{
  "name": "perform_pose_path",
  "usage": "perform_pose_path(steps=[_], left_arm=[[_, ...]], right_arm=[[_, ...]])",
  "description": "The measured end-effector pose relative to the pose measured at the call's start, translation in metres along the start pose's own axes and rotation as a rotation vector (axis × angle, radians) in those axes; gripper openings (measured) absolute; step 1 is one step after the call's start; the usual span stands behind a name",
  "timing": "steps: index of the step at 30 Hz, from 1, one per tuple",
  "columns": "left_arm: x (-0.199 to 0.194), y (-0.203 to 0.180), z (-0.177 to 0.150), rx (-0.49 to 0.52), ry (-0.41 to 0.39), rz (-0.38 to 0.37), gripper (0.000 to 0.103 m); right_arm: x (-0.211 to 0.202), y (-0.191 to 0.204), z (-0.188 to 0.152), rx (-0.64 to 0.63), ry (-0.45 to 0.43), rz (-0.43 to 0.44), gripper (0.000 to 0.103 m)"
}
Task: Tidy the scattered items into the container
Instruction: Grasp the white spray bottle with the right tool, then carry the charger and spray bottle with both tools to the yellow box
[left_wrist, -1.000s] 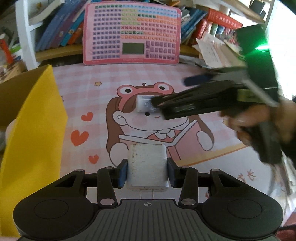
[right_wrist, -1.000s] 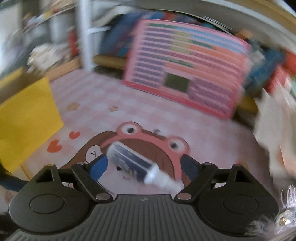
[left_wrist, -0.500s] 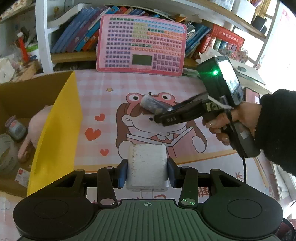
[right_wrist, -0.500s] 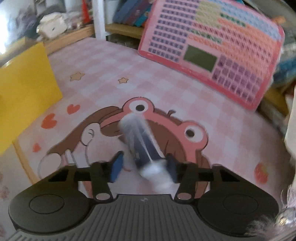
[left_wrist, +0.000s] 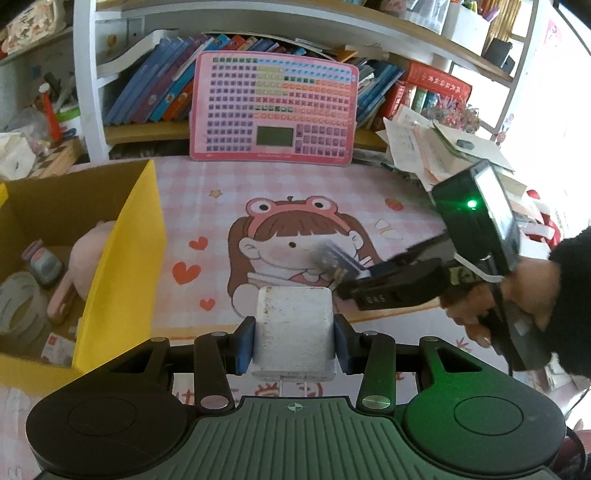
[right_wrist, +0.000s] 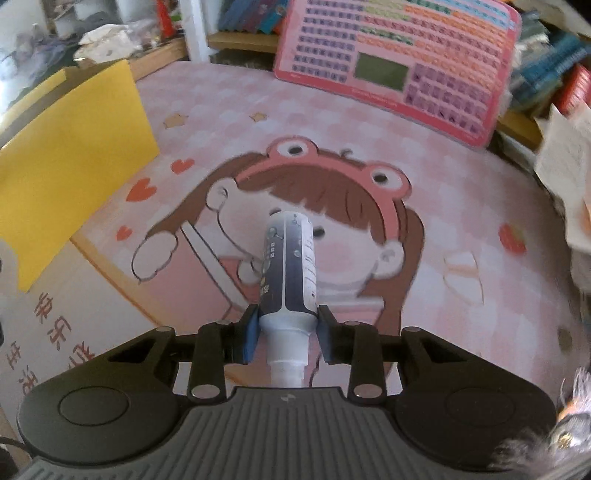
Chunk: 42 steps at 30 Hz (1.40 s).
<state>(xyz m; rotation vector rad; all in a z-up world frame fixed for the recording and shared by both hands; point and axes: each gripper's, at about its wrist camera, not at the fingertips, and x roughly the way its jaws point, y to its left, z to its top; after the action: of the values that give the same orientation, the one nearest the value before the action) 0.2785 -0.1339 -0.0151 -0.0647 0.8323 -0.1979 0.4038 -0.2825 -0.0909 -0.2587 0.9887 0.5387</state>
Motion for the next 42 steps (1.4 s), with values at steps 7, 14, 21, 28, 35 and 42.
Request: perform_pose_path(steps=[7, 14, 21, 28, 35, 42], left_arm=[[-0.012, -0.002, -0.013, -0.008, -0.001, -0.021, 0.042], [-0.021, 0.004, -0.022, -0.029, -0.005, -0.067, 0.042], [-0.037, 0.009, -0.031, -0.015, -0.025, -0.136, 0.042], [-0.05, 0.021, -0.037, 0.012, -0.037, -0.18, 0.042], [-0.069, 0.038, -0.049, 0.031, -0.063, -0.212, 0.042], [-0.094, 0.069, -0.071, 0.023, -0.06, -0.218, 0.042]], right_arm=[[-0.019, 0.003, -0.014, 0.089, -0.016, -0.005, 0.03], [-0.038, 0.016, -0.03, 0.148, -0.01, -0.026, 0.03], [-0.063, 0.035, -0.048, 0.197, -0.051, -0.045, 0.03], [-0.084, 0.06, -0.066, 0.25, -0.084, -0.081, 0.03], [-0.104, 0.091, -0.078, 0.29, -0.111, -0.089, 0.03], [-0.117, 0.132, -0.087, 0.319, -0.131, -0.093, 0.03]])
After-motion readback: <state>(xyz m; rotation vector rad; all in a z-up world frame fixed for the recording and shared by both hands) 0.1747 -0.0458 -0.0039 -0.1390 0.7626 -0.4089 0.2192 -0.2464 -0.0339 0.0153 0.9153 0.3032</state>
